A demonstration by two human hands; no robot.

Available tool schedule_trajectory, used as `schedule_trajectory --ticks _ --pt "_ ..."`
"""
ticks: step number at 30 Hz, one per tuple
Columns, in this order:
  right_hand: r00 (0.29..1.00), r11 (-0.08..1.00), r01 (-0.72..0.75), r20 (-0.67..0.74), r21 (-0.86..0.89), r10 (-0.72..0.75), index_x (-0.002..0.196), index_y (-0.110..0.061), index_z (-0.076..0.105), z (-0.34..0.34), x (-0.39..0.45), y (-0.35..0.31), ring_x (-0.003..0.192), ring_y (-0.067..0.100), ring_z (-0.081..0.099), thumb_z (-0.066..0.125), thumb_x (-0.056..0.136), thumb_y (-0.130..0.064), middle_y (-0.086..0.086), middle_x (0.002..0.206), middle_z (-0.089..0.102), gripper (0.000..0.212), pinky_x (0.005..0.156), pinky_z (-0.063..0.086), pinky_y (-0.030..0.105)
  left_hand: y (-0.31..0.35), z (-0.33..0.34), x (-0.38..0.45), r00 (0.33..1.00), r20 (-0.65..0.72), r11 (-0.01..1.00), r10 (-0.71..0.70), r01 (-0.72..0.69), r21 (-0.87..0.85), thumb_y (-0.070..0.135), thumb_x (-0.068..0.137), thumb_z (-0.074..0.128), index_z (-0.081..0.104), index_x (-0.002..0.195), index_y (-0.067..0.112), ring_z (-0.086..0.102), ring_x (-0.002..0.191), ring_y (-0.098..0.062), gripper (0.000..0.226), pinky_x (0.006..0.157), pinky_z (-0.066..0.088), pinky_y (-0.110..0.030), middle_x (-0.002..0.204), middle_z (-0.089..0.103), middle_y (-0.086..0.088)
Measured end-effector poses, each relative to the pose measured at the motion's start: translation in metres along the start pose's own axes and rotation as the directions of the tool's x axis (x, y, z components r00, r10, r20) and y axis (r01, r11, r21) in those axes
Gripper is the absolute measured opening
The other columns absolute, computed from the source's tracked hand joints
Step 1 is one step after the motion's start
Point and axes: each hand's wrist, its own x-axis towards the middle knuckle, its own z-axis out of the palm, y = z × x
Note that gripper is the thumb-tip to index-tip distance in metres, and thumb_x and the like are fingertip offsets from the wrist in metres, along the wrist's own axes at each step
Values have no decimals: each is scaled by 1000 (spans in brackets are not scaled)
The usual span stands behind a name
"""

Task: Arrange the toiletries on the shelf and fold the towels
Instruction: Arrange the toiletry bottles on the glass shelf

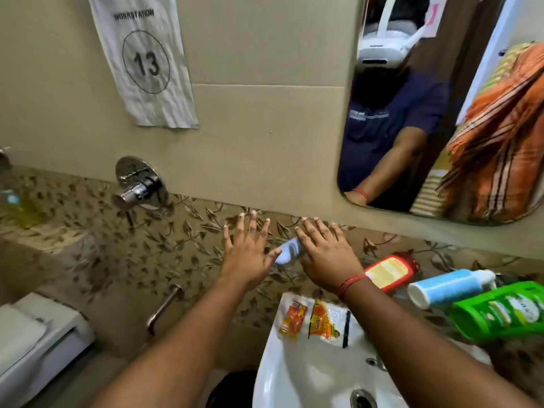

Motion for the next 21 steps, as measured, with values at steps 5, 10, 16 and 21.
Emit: schedule_trajectory --ticks 5,10,16,21 --pt "984 998 63 166 -15 -60 148 -21 36 14 27 -17 148 30 24 53 91 -25 7 157 36 60 119 17 54 -30 33 9 989 64 987 134 -128 -95 62 99 14 -6 159 31 -18 154 -23 70 122 -5 -60 168 -13 -3" --pt "976 996 61 211 -64 -46 145 -21 39 14 48 -30 142 30 33 63 88 -21 7 149 44 63 117 25 52 -32 46 23 962 38 936 272 -255 -244 48 102 19 27 157 26 2 156 -14 60 124 -2 -54 167 19 4" --pt "985 995 62 158 73 -73 135 -24 50 24 53 -22 125 26 51 66 86 -14 3 133 58 53 98 49 42 -18 52 19 989 -63 737 132 -140 -661 30 106 31 56 140 21 28 142 -2 43 126 10 -46 147 55 3" --pt "967 816 -254 106 519 233 117 -21 60 22 46 -18 97 15 58 56 93 -6 -5 109 63 28 75 43 16 -4 35 14 993 100 250 -61 112 -962 24 107 43 61 124 29 61 119 -12 26 93 50 -26 120 67 4"
